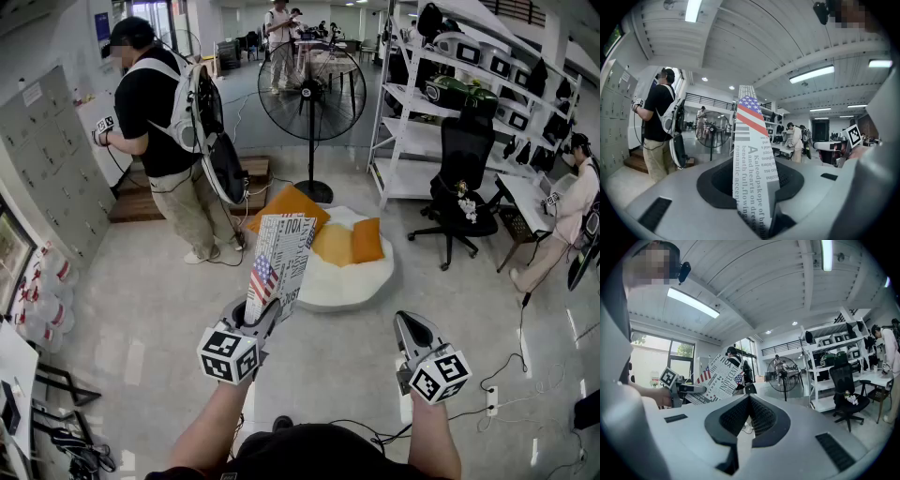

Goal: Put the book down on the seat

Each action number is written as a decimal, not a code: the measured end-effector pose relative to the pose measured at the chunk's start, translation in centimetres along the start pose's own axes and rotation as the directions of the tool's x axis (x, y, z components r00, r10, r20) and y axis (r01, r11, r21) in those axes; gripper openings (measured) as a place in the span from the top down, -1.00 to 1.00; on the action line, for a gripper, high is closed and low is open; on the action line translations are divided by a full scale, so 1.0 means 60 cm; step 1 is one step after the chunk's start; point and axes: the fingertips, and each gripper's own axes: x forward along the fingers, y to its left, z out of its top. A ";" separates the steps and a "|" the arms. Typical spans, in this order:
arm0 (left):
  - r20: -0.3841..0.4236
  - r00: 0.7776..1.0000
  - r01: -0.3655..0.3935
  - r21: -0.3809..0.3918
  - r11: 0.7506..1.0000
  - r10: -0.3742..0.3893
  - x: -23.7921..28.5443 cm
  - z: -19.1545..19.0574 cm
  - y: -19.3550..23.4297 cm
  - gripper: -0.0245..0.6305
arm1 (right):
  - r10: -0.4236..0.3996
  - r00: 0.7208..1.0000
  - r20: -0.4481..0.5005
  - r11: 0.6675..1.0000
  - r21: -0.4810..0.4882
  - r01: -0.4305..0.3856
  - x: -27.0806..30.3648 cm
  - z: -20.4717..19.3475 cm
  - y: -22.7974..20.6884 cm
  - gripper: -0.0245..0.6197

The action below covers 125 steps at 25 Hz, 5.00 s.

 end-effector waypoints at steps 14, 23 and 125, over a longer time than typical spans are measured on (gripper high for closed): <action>-0.020 0.999 -0.034 0.001 0.999 0.034 -0.001 -0.011 -0.024 0.45 | 0.075 0.997 0.004 0.997 0.014 -0.075 -0.021 -0.003 -0.004 0.88; -0.033 0.998 -0.057 -0.007 0.998 0.056 -0.019 -0.036 -0.080 0.45 | 0.132 0.991 0.002 0.991 0.032 -0.131 -0.078 -0.027 -0.004 0.88; -0.330 0.942 0.025 -0.113 0.993 -0.062 0.948 -0.019 0.437 0.45 | 0.167 0.957 -0.236 0.955 0.280 -0.098 0.920 -0.081 -0.584 0.88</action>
